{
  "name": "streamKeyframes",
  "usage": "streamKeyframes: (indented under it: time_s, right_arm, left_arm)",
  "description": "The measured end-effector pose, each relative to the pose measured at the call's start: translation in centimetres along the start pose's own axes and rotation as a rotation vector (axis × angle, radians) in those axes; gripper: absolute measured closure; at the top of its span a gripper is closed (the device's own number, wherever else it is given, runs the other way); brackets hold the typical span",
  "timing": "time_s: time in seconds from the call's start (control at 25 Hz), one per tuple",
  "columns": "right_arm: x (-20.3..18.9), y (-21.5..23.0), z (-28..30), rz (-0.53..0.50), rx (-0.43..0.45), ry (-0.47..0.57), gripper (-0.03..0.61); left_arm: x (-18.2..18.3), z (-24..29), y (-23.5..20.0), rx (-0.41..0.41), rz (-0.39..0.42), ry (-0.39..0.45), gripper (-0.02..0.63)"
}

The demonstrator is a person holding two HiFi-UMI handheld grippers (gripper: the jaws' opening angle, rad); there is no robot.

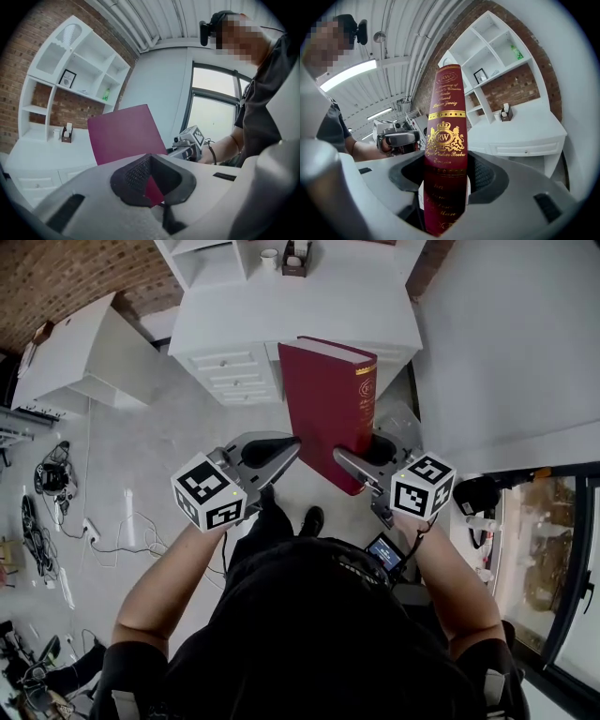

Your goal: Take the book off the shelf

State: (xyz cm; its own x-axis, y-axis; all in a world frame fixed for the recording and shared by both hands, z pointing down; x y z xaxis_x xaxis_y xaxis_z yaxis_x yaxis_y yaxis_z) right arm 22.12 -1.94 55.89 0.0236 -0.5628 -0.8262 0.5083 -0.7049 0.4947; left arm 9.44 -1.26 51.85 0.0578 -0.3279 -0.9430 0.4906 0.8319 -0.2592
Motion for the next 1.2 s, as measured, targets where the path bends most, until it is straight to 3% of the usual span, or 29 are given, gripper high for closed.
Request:
streamKeyframes:
  time_s: [0.64,1.2]
  right_arm:
    - [-8.1,-3.0,-1.0,0.098,0.021,0.007,0.330]
    - [-8.3,-2.3,-0.9,0.139,0.025,0.021,0.331]
  left_arm:
    - [-8.2,-2.1,3.2,0.113,-0.147,-0.012,0.607]
    - [-8.4,-1.5,3.2,0.123,-0.124,-0.019,0.607]
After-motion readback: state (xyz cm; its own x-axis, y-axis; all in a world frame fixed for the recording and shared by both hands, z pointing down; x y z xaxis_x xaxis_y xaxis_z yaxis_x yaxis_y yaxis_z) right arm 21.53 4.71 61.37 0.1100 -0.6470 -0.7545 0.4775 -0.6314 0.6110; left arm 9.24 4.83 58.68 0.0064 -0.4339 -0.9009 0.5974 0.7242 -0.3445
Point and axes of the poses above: the fingertips, and each gripper's own axes: z forward along the fingers, y to its right, x out of its top, the point moved 3 cm from there along -z, backward along the fingers, and after that the axes turned 6 degrees about x, right-handed, at the moved point
